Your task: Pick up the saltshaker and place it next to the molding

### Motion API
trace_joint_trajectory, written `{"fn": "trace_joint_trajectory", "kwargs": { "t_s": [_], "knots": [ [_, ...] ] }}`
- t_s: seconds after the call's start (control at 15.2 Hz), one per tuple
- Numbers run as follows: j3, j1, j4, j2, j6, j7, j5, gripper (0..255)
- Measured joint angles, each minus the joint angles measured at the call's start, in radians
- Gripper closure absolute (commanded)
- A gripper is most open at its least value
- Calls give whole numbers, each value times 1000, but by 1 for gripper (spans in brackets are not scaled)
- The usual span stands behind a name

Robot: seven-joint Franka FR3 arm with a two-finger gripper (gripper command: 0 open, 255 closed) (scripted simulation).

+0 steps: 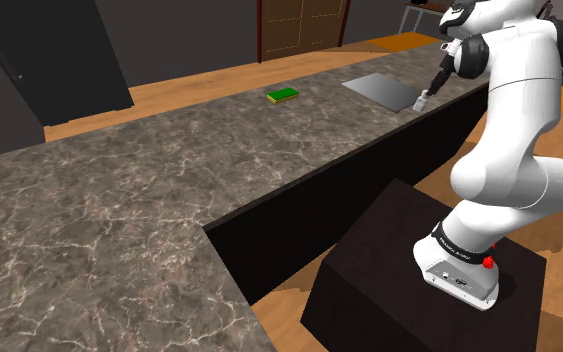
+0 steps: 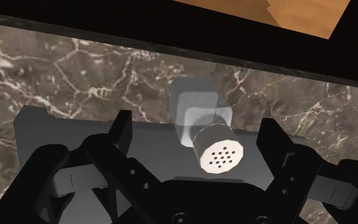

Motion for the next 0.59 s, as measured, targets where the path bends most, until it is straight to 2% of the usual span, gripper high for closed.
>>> {"fn": "trace_joint_trajectory", "kwargs": {
  "t_s": [0.2, 0.59],
  "knots": [
    [-1, -26, 84, 5, -73, 14, -3, 0],
    [1, -35, 113, 15, -92, 17, -3, 0]
  ]
}}
